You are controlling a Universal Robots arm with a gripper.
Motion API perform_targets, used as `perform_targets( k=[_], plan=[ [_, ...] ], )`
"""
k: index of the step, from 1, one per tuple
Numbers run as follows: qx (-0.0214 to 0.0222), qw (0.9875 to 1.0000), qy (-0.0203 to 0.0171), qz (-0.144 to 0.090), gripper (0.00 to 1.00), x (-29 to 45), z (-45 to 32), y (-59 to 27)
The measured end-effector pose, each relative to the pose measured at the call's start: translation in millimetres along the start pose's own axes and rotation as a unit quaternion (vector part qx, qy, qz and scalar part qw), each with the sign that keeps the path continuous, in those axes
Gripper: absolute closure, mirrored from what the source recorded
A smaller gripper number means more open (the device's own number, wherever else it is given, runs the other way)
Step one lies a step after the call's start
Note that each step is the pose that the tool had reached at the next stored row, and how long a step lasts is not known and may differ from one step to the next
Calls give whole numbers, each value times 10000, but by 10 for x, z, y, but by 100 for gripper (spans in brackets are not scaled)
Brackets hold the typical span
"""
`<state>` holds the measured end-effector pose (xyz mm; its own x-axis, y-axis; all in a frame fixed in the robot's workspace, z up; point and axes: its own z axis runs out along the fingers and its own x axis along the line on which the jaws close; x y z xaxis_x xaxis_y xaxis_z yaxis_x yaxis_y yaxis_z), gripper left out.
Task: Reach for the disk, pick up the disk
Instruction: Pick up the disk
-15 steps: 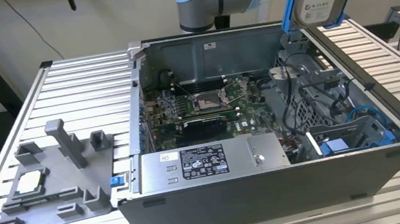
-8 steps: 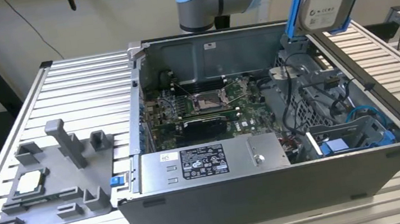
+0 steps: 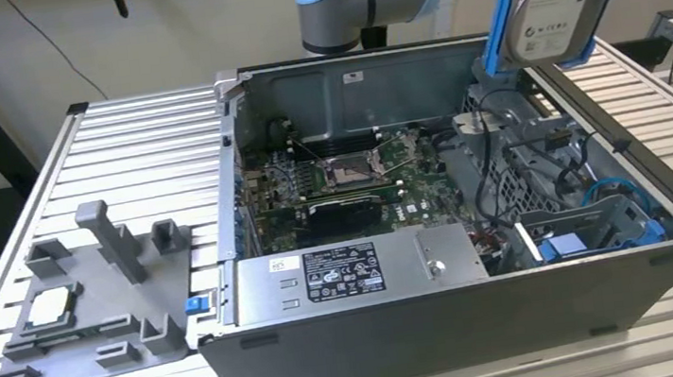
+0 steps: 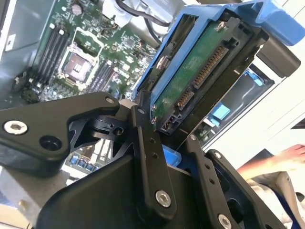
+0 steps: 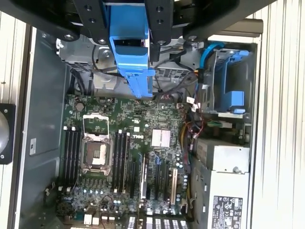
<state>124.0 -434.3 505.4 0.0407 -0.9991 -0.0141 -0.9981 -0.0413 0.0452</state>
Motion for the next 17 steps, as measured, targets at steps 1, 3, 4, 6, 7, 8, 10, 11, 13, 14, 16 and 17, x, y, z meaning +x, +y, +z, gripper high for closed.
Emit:
perform_targets(
  k=[1,3,4,6,7,8,10,11,13,14,16,17],
  plan=[
    [0,10000,0,0,100,28,0,3],
    [0,10000,1,0,100,87,1,9],
    [0,10000,0,0,100,118,1,12],
    [0,10000,1,0,100,180,2,17],
    [0,10000,0,0,100,210,2,20],
    [0,10000,0,0,100,240,3,23],
    [0,10000,1,0,100,297,3,28],
    [0,10000,0,0,100,326,4,30],
    [0,10000,0,0,100,385,5,35],
    [0,10000,0,0,100,417,5,38],
    [0,10000,0,0,100,476,6,43],
    [0,10000,0,0,100,502,7,45]
  ],
)
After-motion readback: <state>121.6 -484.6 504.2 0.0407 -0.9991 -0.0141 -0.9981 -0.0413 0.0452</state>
